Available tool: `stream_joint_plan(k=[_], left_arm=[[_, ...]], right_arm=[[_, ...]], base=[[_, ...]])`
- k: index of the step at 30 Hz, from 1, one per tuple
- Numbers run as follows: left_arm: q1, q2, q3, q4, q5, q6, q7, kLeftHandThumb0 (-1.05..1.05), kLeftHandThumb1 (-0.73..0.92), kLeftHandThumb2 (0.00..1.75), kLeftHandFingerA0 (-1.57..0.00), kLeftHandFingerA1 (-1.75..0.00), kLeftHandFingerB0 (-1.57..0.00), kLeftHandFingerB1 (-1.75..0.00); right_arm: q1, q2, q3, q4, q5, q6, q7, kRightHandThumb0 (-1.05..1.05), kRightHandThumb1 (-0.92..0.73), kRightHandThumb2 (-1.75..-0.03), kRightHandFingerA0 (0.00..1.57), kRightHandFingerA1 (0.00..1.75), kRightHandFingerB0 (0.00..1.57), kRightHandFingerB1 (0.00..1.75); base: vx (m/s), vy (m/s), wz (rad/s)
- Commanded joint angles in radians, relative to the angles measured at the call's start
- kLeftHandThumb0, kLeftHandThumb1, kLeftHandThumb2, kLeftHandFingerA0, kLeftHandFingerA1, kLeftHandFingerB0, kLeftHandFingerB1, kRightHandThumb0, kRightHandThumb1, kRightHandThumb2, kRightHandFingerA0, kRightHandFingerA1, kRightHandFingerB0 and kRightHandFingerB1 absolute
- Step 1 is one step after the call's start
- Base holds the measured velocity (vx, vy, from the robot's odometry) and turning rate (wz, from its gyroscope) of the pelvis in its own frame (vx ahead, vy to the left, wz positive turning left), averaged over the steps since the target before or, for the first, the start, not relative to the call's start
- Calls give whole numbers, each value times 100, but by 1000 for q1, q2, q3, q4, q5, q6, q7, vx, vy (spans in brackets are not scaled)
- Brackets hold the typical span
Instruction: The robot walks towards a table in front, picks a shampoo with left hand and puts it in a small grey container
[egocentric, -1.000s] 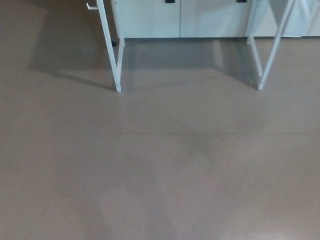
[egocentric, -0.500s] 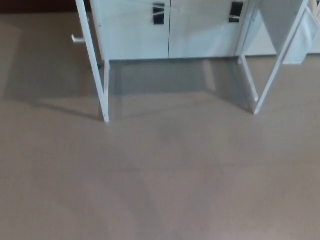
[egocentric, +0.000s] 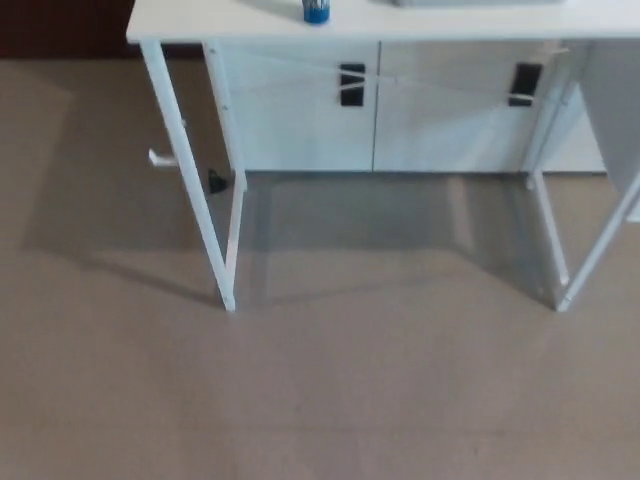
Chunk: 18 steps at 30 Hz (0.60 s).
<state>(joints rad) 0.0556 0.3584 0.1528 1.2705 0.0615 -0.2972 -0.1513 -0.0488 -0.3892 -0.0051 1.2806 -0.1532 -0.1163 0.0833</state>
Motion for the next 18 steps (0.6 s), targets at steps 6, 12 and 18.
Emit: stream_joint_plan(k=[6,12,18], left_arm=[[-4,15,-1,13,-5,9,4,-24,62,58,-65,-59,-44,-40],[7,20,-18,8,7,-1,6,-25,62,58,-66,-59,-43,-40],[11,21,-15,8,0,-1,2,-23,61,58,-66,-59,-44,-41]], right_arm=[[21,-3,-6,3,3,7,10,-26,-66,-59,75,54,52,43],[31,-1,-11,13,6,1,11,-27,-66,-59,73,52,51,42],[33,-2,-9,7,6,2,25,-27,-68,-60,72,53,51,42]], base=[[405,-3,-25],[523,214,-28],[329,132,3]])
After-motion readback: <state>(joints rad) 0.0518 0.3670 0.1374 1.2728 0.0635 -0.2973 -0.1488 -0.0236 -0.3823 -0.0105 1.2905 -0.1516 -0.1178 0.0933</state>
